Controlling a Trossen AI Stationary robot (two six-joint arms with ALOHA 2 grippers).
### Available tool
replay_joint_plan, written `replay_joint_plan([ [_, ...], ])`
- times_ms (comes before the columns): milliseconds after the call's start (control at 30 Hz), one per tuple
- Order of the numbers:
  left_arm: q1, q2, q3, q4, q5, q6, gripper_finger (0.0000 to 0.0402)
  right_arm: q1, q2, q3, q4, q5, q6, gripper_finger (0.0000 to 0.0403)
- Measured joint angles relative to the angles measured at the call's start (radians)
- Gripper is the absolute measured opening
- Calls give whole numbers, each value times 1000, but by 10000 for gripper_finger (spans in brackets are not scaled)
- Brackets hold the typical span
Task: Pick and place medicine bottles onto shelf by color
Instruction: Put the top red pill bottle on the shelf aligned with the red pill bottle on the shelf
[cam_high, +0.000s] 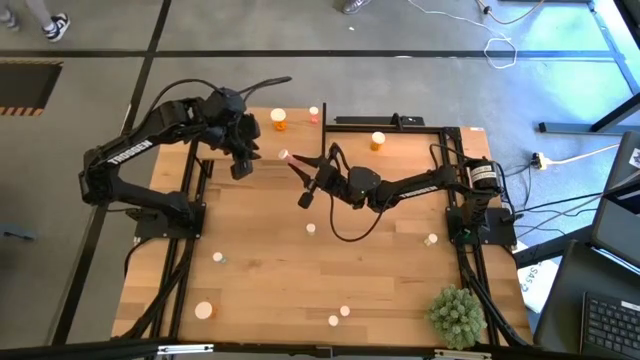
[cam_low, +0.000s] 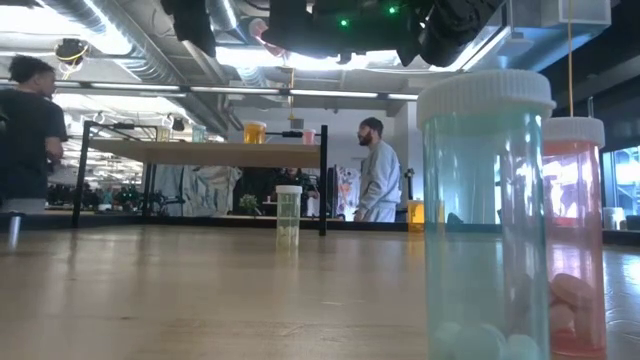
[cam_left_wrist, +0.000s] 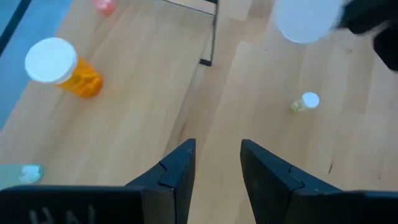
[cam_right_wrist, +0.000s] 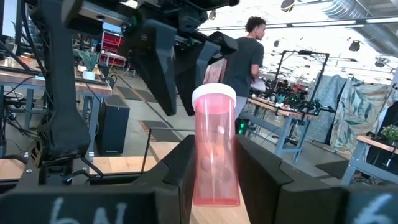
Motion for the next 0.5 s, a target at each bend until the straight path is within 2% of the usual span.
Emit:
replay_joint_plan([
  [267,-35,-1,0,-3,2,35,121,-3,0,0,0,8,-3,104],
  [500,-36,-1,0,-7,-37,79,122,-5,0,0,-2,8,-5,104],
])
